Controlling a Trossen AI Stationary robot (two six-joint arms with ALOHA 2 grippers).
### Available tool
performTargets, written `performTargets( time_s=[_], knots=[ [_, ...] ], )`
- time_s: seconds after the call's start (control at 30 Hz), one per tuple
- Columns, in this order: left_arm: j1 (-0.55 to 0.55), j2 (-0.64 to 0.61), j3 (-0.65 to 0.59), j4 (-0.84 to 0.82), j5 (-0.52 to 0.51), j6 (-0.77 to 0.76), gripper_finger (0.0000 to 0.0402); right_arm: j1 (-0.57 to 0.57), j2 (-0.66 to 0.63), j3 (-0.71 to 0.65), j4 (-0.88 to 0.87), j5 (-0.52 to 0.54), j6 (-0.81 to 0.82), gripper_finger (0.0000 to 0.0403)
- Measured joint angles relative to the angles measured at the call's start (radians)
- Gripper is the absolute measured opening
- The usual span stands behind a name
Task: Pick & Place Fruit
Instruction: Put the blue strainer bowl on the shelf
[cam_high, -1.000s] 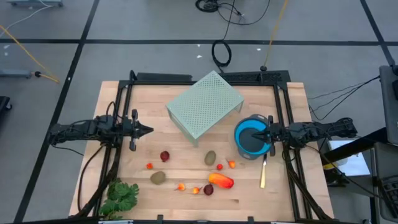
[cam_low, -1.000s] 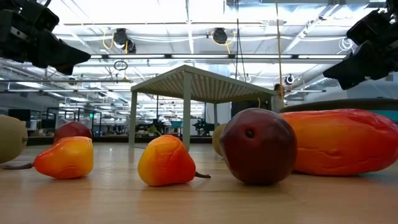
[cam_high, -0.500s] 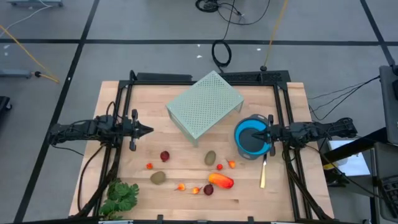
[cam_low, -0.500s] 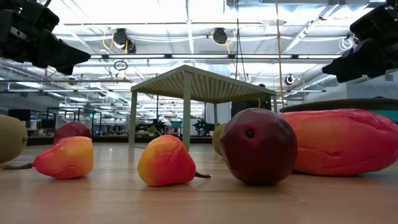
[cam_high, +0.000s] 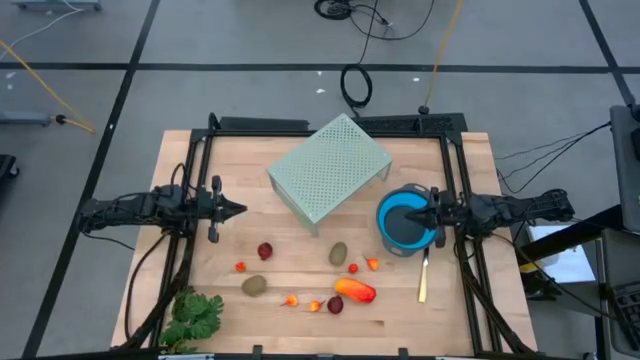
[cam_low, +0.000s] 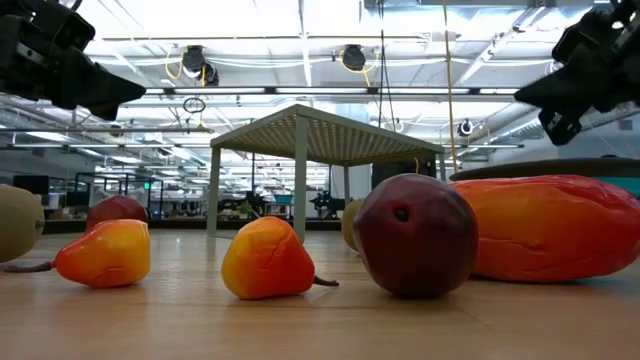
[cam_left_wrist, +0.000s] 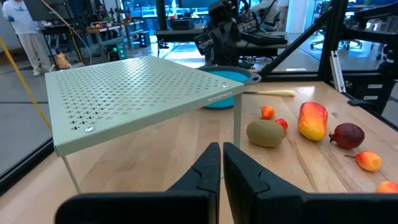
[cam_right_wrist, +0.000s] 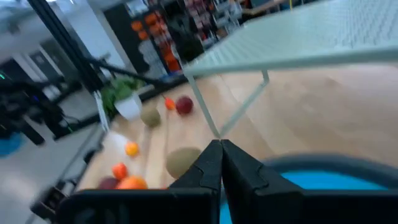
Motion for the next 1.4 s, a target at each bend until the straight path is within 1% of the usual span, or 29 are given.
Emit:
performTargets(
  time_s=[0.1, 0.17, 0.4, 0.57, 0.73, 0.8, 0.9, 1.03, 1.17, 1.4],
  knots=[
    [0.0, 0.0, 0.0, 0.0, 0.0, 0.0, 0.0021, 0.0, 0.0, 0.0, 0.07, 0.0, -0.002, 0.0004],
    [0.0, 0.0, 0.0, 0.0, 0.0, 0.0, 0.0021, 0.0, 0.0, 0.0, 0.113, 0.001, 0.023, 0.0004],
    [0.0, 0.0, 0.0, 0.001, 0.0, 0.003, 0.0021, 0.0, 0.0, 0.0, 0.218, 0.002, 0.025, 0.0004],
    [0.0, 0.0, 0.0, 0.01, -0.032, 0.008, 0.0021, 0.0, 0.0, 0.0, 0.294, 0.003, 0.02, 0.0004],
    [0.0, 0.0, 0.0, 0.027, -0.04, -0.005, 0.0021, 0.0, 0.01, 0.002, 0.334, 0.011, -0.028, 0.0001],
    [0.0, 0.0, 0.0, 0.049, -0.039, -0.002, 0.0021, 0.0, 0.032, 0.014, 0.332, 0.049, -0.053, 0.0001],
    [0.0, 0.0, 0.0, 0.103, -0.04, -0.004, 0.0021, 0.0, 0.085, 0.054, 0.301, 0.116, -0.058, 0.0001],
    [0.0, 0.0, 0.0, 0.18, -0.043, -0.031, 0.0021, 0.0, 0.191, 0.15, 0.213, 0.132, -0.066, 0.0001],
    [0.0, 0.0, 0.0, 0.237, -0.046, -0.066, 0.0021, 0.0, 0.316, 0.269, 0.11, 0.134, -0.117, 0.0001],
    [0.0, 0.0, 0.0, 0.248, -0.046, -0.1, 0.0021, 0.0, 0.515, 0.479, -0.103, 0.134, -0.156, 0.0]
  ],
)
